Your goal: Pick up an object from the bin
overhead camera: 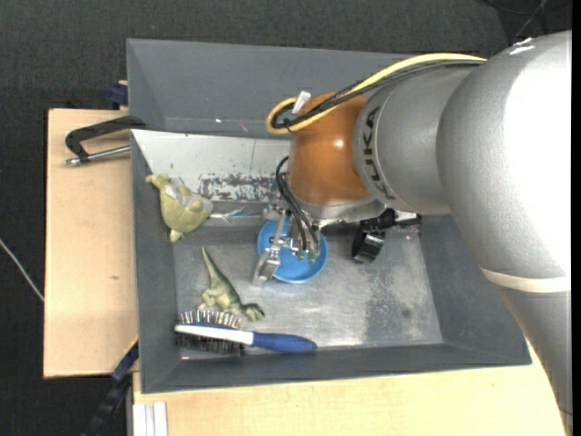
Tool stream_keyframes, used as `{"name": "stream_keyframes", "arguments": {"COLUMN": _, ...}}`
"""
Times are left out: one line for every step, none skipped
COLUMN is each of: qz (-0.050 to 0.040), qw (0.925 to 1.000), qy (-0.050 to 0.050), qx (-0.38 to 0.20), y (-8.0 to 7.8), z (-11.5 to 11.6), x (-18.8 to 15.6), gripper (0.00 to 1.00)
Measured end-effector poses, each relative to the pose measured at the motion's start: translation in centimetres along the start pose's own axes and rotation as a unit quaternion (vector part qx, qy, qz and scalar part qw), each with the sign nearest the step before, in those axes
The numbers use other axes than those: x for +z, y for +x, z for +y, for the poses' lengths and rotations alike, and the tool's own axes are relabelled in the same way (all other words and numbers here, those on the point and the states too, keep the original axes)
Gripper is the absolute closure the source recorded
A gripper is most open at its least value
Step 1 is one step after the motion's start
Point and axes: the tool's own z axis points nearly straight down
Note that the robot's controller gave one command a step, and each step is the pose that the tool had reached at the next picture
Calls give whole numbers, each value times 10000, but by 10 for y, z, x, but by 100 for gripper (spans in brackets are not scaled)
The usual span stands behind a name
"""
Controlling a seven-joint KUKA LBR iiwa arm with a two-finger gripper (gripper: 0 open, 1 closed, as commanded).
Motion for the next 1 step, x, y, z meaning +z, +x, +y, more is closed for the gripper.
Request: {"name": "stream_keyframes", "arguments": {"qz": 7, "qw": 10000, "qy": -5, "qx": 8, "y": 0, "z": 0, "x": -1, "gripper": 100}}
